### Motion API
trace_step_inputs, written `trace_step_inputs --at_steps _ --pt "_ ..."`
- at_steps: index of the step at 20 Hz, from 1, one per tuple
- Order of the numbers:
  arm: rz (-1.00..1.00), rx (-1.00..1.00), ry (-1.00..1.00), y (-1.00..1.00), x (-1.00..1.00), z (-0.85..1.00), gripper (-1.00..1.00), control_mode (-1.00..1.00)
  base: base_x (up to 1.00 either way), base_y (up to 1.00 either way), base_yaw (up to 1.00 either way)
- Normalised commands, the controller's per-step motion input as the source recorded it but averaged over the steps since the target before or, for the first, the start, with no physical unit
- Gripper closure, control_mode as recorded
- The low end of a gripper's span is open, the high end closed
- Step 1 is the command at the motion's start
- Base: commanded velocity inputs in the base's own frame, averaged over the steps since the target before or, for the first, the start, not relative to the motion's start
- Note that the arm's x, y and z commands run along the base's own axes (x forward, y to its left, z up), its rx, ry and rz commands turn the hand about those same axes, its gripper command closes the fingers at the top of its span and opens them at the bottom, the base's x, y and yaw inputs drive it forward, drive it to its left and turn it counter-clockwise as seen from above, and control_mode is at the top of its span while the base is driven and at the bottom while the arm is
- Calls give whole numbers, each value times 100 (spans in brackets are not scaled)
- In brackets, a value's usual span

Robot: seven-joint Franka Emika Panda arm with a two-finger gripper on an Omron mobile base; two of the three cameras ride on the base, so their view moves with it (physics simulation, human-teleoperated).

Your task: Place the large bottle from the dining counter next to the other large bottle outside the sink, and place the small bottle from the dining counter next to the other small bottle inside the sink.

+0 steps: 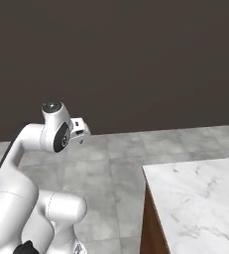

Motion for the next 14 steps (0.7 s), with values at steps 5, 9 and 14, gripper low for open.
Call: trace_step_inputs --at_steps 5,9,14 --pt "0 0 0 0 0 0 -100 100 93 41 -42" --pt "0 0 0 0 0 0 -100 100 85 49 -42" --pt "0 0 0 0 0 0 -100 100 68 48 -46"
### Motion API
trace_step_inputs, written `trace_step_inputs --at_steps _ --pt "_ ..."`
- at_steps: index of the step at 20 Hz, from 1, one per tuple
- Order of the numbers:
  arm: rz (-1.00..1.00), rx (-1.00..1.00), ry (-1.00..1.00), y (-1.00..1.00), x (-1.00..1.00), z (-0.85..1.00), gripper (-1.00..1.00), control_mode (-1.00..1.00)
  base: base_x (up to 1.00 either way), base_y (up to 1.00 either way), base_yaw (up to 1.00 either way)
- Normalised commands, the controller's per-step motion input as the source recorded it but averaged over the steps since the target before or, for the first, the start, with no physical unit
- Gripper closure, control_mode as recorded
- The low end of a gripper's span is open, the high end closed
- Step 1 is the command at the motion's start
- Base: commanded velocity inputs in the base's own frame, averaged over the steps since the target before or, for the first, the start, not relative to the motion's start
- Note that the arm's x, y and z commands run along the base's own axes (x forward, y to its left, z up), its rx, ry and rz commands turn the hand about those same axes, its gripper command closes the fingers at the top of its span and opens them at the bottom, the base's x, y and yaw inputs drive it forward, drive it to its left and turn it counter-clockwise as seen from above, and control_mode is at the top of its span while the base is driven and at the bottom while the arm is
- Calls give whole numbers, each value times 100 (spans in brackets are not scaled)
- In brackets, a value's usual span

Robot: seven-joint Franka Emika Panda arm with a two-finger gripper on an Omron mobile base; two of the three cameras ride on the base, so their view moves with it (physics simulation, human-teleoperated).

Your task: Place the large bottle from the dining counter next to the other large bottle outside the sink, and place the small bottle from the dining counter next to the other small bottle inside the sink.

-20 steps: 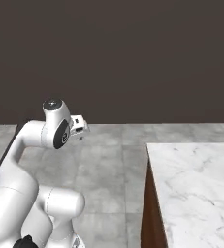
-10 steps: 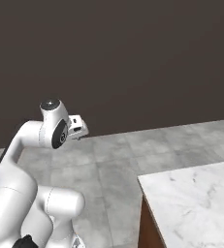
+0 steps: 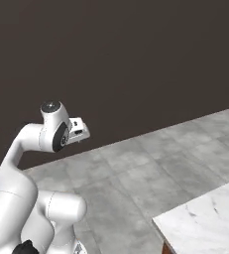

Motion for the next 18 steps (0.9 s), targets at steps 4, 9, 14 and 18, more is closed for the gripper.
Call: trace_step_inputs --at_steps 4,9,14,18 --pt "0 0 0 0 0 0 -100 100 49 49 -51" --pt "0 0 0 0 0 0 -100 100 37 50 -54" --pt "0 0 0 0 0 0 -100 100 35 47 -56" --pt "0 0 0 0 0 0 -100 100 35 51 -56"
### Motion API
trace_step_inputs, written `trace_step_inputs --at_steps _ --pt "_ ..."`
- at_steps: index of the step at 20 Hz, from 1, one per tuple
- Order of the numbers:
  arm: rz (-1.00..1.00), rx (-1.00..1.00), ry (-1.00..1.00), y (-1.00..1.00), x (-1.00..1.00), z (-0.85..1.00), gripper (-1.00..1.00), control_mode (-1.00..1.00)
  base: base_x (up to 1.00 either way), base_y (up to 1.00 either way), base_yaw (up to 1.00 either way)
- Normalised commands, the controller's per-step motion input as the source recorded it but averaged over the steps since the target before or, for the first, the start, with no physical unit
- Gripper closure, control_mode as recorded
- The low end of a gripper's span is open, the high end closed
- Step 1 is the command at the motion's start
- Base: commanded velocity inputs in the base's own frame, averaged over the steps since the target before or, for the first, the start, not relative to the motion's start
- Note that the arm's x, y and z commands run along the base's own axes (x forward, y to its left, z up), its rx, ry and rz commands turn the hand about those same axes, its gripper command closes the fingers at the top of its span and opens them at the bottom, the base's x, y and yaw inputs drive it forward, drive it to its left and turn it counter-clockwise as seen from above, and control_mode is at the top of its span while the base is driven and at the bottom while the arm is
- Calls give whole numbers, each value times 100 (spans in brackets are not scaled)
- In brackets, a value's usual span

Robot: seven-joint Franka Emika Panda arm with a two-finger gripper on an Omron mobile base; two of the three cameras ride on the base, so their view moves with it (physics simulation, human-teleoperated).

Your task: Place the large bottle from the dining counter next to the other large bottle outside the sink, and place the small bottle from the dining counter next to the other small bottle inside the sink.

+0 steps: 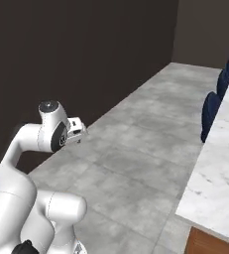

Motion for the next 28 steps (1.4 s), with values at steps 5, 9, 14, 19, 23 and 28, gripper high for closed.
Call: trace_step_inputs --at_steps 5,9,14,19,23,28 --pt "0 0 0 0 0 0 -100 100 34 53 -57" --pt "0 0 0 0 0 0 -100 100 39 55 -57" --pt "0 0 0 0 0 0 -100 100 43 56 -57" --pt "0 0 0 0 0 0 -100 100 47 53 -57" --pt "0 0 0 0 0 0 -100 100 60 46 -55" --pt "0 0 0 0 0 0 -100 100 65 48 -54"
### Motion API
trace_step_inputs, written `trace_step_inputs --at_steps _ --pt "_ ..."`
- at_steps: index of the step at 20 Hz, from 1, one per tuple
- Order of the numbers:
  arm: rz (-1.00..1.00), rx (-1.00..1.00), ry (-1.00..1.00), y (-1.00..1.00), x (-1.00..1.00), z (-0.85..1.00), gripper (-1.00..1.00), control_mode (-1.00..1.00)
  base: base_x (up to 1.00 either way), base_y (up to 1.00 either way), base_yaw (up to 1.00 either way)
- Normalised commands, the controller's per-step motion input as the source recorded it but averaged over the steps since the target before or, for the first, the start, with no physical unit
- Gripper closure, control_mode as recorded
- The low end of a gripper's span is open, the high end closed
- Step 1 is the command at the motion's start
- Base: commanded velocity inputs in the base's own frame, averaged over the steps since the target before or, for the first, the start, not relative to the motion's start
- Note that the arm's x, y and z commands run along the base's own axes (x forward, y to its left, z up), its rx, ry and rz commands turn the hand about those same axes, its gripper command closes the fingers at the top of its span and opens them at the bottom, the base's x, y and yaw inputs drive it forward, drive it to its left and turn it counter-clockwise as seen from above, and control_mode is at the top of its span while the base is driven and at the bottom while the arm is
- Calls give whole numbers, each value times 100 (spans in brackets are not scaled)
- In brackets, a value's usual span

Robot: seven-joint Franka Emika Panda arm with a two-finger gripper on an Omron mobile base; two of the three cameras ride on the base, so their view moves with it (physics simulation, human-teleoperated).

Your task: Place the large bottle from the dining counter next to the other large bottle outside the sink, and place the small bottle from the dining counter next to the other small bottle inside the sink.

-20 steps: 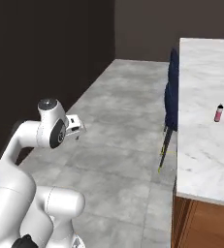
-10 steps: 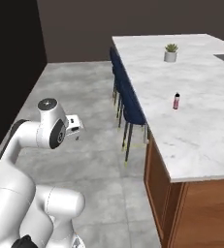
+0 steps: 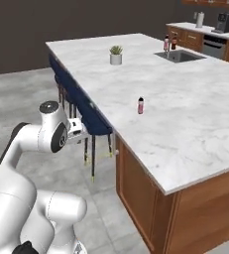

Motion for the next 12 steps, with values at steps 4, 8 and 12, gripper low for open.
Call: trace_step_inputs --at_steps 4,8,12 --pt "0 0 0 0 0 0 -100 100 45 56 -54" --pt "0 0 0 0 0 0 -100 100 21 78 -49" --pt "0 0 0 0 0 0 -100 100 1 82 -41"
